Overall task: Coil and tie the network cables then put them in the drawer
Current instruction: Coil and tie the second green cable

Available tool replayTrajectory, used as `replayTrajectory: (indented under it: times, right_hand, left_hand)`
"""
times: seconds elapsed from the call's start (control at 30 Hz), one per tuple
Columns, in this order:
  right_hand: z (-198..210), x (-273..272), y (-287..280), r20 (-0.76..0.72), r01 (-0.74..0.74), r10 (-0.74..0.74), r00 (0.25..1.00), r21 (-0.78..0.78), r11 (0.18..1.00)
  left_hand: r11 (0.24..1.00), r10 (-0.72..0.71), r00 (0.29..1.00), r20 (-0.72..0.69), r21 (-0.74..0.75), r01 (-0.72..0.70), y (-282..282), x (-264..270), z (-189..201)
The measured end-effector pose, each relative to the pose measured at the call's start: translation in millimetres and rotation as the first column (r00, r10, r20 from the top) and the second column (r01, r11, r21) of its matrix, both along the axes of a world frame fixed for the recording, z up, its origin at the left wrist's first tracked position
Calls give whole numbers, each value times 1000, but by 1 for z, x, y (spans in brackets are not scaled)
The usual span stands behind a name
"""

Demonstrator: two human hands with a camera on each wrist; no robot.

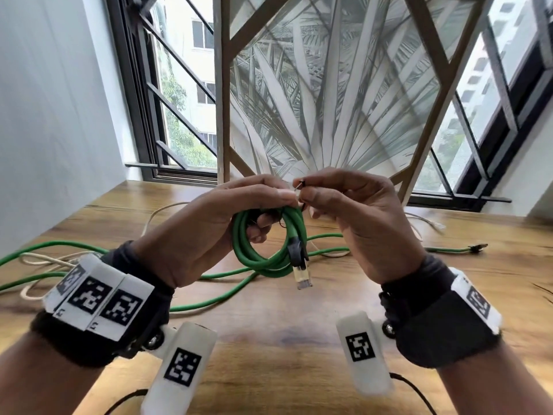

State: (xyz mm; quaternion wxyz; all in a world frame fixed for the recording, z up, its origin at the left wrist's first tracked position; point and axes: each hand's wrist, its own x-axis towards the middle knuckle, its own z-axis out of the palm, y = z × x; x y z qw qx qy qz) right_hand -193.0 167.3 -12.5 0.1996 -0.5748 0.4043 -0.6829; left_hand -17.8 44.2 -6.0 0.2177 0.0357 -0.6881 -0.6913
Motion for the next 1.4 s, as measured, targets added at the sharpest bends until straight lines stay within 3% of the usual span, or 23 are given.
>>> replayTrajectory:
  times: [0.5, 1.03, 1.4]
  right_hand:
    - [0, 1, 0, 5, 1, -1, 1000, 20, 1000]
    - [3, 2, 3, -98, 25, -25, 995, 7, 1000]
    - [4, -2, 5, -100, 68, -59, 993, 93, 993]
  left_hand:
    - [999, 30, 1000, 0, 11, -30, 2, 0, 1]
    - [999, 43, 999, 17, 12, -43, 4, 0, 2]
    - [998, 61, 998, 23, -31, -60, 1, 1, 2]
